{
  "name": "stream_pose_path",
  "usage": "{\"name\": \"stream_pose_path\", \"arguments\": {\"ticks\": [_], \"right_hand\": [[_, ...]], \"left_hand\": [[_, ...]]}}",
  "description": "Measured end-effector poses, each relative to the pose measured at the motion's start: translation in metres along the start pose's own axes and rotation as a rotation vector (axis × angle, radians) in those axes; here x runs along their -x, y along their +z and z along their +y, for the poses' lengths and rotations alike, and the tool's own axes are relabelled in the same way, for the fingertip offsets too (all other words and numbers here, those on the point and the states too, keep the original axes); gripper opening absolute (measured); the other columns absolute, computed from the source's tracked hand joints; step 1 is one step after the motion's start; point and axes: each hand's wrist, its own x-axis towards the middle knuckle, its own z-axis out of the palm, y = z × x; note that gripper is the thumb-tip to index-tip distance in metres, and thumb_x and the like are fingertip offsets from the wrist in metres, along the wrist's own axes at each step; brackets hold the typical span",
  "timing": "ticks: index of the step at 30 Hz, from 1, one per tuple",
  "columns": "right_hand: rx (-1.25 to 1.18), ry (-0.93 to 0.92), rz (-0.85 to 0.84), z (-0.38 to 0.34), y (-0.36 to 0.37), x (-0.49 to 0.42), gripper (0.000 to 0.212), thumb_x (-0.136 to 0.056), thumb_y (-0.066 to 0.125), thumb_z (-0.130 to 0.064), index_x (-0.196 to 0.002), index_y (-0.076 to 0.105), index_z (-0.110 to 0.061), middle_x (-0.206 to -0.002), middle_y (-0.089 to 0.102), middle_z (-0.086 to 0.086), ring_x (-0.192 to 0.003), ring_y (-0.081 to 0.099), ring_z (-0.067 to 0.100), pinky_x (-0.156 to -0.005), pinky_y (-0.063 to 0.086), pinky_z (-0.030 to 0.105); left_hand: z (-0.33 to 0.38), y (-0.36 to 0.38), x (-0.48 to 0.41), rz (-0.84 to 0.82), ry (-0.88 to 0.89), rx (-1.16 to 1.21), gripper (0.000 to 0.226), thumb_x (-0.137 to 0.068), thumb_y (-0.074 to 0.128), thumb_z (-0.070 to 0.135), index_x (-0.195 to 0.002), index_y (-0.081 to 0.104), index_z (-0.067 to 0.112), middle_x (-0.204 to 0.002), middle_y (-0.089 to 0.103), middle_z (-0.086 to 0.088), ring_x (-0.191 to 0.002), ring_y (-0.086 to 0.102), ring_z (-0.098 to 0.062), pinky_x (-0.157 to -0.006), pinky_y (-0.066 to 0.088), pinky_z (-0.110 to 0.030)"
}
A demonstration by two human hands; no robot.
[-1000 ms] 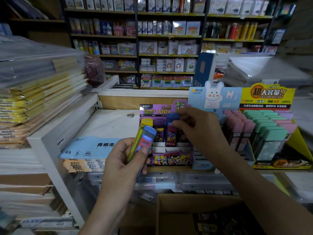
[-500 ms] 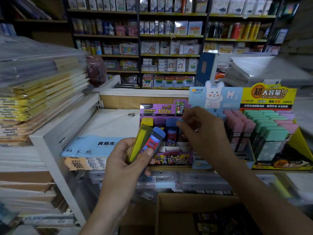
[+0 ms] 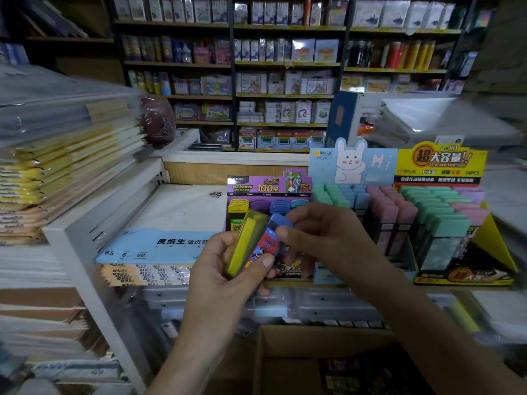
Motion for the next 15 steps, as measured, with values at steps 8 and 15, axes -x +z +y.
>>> {"name": "stream_pose_path", "arguments": {"ticks": [8, 15], "right_hand": [[-0.079, -0.126, 0.134, -0.007, -0.019, -0.006, 0.018, -0.089, 0.074, -0.012, -0.101, 0.061, -0.006, -0.075, 0.072, 0.019, -0.058, 0.067, 0.029, -0.048, 0.053, 0.034], [0.112, -0.298, 0.264, -0.014, -0.031, -0.022, 0.009, -0.092, 0.070, -0.010, -0.100, 0.065, -0.010, -0.073, 0.072, 0.013, -0.063, 0.072, 0.027, -0.054, 0.058, 0.032]], "left_hand": [[0.004, -0.003, 0.003, 0.078, -0.070, 0.073, 0.015, -0.098, 0.059, 0.018, -0.105, 0.063, 0.005, -0.088, 0.075, -0.014, -0.078, 0.076, -0.025, -0.056, 0.061, -0.029], [0.009, -0.009, 0.007, 0.078, -0.017, 0.039, 0.010, -0.100, 0.052, -0.004, -0.105, 0.059, -0.005, -0.083, 0.073, -0.011, -0.066, 0.070, -0.019, -0.045, 0.052, -0.024]]}}
